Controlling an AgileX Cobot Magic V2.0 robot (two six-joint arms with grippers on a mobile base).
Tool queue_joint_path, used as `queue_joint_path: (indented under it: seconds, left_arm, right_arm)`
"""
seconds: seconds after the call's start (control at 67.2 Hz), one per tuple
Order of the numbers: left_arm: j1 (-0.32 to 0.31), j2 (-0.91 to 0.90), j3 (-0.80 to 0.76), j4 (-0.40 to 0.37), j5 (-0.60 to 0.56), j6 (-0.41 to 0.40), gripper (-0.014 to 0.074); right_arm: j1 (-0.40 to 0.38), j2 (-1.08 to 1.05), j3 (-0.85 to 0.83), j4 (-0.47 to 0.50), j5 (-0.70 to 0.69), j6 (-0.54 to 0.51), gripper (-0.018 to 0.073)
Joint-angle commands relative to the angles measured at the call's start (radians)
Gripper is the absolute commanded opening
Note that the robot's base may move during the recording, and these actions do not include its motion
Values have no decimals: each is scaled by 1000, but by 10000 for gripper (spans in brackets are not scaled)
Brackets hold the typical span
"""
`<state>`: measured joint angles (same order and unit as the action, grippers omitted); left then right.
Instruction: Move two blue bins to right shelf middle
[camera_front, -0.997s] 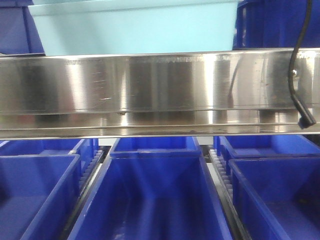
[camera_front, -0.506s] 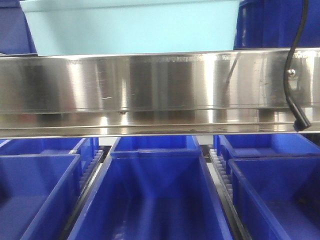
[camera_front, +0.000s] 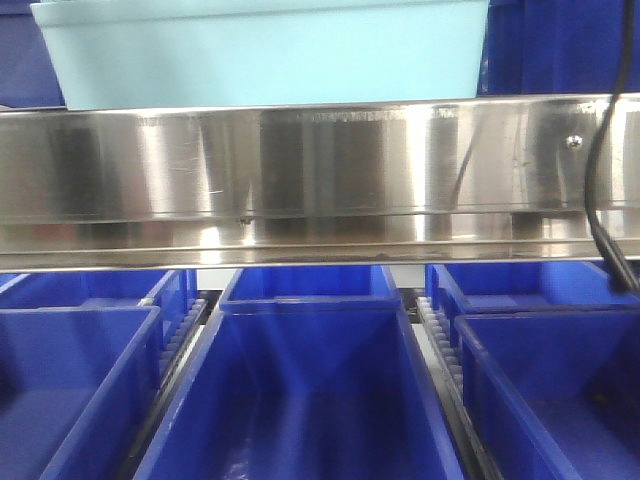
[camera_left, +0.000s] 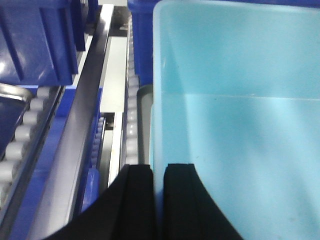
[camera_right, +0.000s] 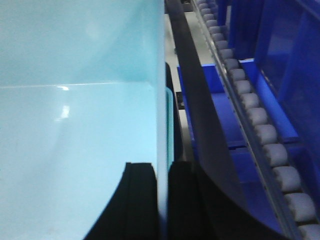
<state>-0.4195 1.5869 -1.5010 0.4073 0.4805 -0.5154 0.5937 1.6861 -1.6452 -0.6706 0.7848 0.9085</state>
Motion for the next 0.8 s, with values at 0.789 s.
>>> queue_joint_path:
  seconds: [0.789]
  left_arm:
    - [2, -94, 185, 59, -233, -38, -111]
  right_arm:
    - [-4, -62, 194, -208, -236, 156, -165]
